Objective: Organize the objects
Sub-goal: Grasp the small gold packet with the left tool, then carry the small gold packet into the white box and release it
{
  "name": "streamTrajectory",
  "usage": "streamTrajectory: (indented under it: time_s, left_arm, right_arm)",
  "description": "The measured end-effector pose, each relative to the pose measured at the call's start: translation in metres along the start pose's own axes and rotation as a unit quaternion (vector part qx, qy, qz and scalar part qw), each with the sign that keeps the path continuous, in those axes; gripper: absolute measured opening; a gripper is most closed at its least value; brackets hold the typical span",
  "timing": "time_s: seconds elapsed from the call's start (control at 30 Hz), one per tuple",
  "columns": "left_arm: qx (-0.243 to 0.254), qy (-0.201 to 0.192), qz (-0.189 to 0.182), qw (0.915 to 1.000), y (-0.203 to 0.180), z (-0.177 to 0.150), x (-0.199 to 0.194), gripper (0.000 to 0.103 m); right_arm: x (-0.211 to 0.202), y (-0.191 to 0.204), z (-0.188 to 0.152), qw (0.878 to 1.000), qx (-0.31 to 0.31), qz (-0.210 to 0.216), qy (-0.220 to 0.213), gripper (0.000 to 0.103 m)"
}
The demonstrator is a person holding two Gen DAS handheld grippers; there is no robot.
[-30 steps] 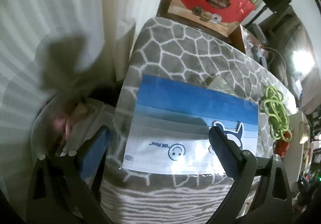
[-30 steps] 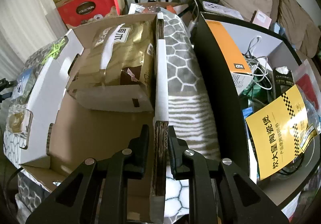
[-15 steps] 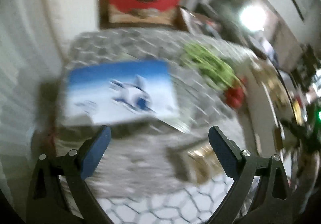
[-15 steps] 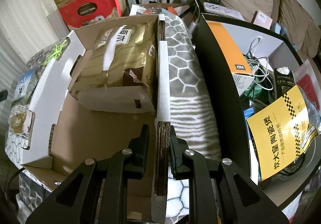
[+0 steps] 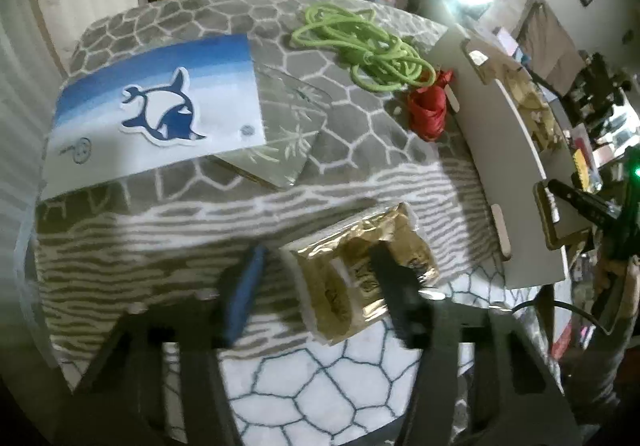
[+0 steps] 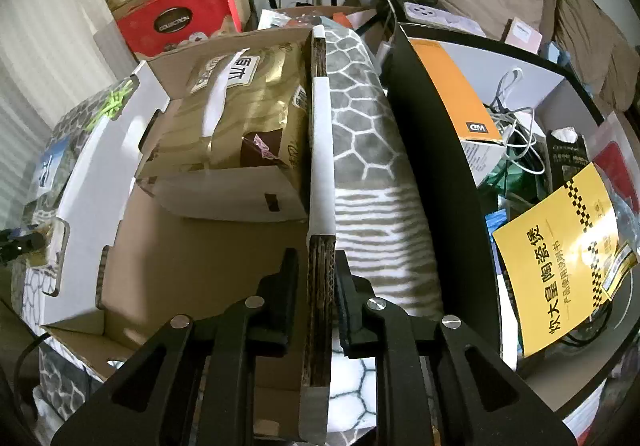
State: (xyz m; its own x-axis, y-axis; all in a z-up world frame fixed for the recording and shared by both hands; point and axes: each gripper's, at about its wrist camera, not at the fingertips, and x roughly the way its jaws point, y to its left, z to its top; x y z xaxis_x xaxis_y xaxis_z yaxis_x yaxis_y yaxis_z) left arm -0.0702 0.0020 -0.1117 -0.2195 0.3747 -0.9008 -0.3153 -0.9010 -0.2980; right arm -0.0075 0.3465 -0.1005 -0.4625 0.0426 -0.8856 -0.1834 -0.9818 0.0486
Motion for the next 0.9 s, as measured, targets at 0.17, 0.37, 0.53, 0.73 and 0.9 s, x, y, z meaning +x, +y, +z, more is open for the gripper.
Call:
streamTrajectory:
  time_s: [0.17, 0.37, 0.53, 0.73, 0.9]
  left_arm:
    - [-0.015, -0.016, -0.001, 0.9998, 0.002, 0.004, -0.007, 0.023]
    - [-0.020, -0.031, -0.010, 0.9993, 0.001, 0.006, -0.018, 0.015]
    - [-0.020, -0.052, -0.030, 0.9980, -0.008, 0.011, -0.032, 0.014]
    - [-0.011, -0.076, -0.070, 0.9946, -0.028, 0.024, -0.056, 0.014]
    - [0.010, -0.088, -0.097, 0.9913, -0.059, 0.036, -0.067, 0.014]
  right_arm:
    - [-0.001, 0.001, -0.001, 1.000, -0.001, -0.002, -0.001, 0.010]
    - [-0.001, -0.004, -0.002, 1.000, 0.003, 0.002, -0.003, 0.010]
    - [-0.002, -0.004, -0.002, 1.000, 0.003, 0.002, -0.004, 0.010]
    - [-0.002, -0.005, -0.002, 1.000, 0.003, 0.002, -0.004, 0.010]
    - [-0.002, -0.005, -0.002, 1.000, 0.003, 0.003, -0.004, 0.010]
